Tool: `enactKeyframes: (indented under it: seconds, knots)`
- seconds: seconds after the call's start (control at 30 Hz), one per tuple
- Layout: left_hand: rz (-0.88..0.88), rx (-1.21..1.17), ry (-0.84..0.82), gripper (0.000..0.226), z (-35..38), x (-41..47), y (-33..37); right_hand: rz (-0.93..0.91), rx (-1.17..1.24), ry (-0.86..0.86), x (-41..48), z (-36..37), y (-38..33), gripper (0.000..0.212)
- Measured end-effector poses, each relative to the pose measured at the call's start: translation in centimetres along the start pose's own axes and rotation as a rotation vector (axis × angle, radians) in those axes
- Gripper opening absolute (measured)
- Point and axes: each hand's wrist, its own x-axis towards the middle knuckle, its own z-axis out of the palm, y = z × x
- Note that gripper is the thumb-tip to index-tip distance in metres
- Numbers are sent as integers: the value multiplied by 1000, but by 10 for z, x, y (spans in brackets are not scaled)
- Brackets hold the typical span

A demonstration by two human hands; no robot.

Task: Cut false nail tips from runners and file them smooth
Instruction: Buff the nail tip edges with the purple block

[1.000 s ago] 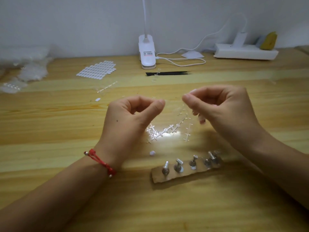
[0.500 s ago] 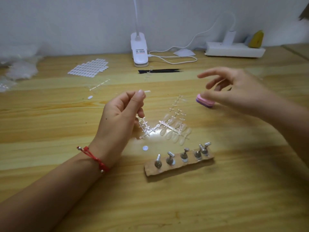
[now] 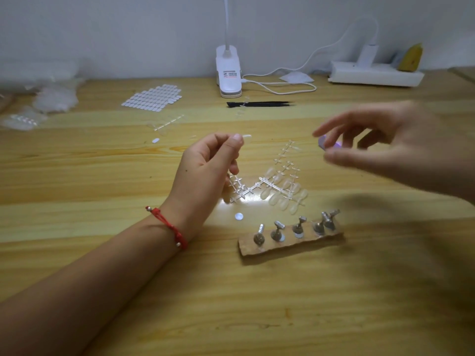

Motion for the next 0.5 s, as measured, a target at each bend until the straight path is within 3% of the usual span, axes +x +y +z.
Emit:
enactKeyframes:
  seconds: [0.1,0.17,0.27,0.5]
  knots:
    - [1,0,-2,19,0,0,0,-111,-139,-286,-21,8,-19,58]
    - [-8,-8,3,19,0,0,0,-139,-228,-374,-30,17,-22,65]
    - [-16,-23,0,15,-1,0,0,-210,-305,-369,-29,28,-29,61]
    - [-24,17,2,19,0,-2,2,-245,-191,-301,-14,54,-49,55]
